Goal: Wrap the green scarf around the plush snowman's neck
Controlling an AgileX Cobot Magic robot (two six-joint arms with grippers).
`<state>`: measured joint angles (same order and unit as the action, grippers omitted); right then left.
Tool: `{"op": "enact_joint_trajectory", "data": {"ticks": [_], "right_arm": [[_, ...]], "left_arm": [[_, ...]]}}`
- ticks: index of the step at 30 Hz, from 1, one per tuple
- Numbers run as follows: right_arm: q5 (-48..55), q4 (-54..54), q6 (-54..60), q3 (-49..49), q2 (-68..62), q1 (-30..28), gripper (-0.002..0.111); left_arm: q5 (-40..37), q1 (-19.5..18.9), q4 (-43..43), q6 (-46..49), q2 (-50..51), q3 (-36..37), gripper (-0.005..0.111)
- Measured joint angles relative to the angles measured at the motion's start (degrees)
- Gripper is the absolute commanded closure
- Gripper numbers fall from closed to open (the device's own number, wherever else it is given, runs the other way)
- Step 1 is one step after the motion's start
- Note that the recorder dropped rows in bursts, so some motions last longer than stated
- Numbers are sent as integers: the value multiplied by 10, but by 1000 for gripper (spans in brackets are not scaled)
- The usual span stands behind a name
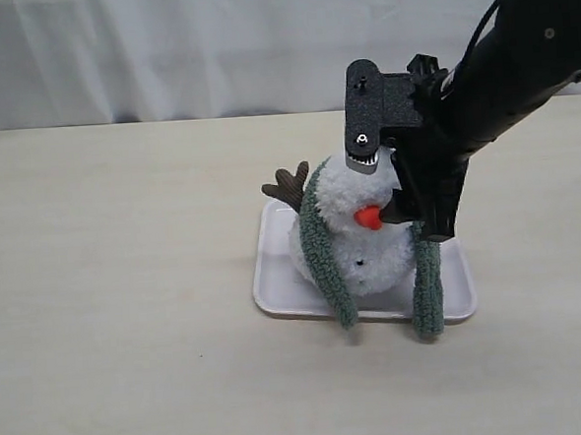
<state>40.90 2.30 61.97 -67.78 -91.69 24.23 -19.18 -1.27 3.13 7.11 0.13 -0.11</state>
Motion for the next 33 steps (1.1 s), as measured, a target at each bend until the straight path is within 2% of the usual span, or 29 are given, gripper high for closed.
{"op": "enact_joint_trajectory", "data": {"ticks": [2, 6, 14, 25, 33], "right_arm": [[-1, 2, -5, 0, 0, 0, 24], [-12, -8, -19, 0, 0, 0, -1], [-19, -64, -91, 0, 6, 0, -1], [48, -69, -121, 0, 102, 0, -1], [54, -69, -242, 0, 197, 0, -1]], "left_arm": [[0, 0, 0, 0, 0, 0, 107], [0, 0, 0, 0, 0, 0, 107], [0, 0, 0, 0, 0, 0, 107], [0, 0, 0, 0, 0, 0, 107], [0, 0, 0, 0, 0, 0, 107]]}}
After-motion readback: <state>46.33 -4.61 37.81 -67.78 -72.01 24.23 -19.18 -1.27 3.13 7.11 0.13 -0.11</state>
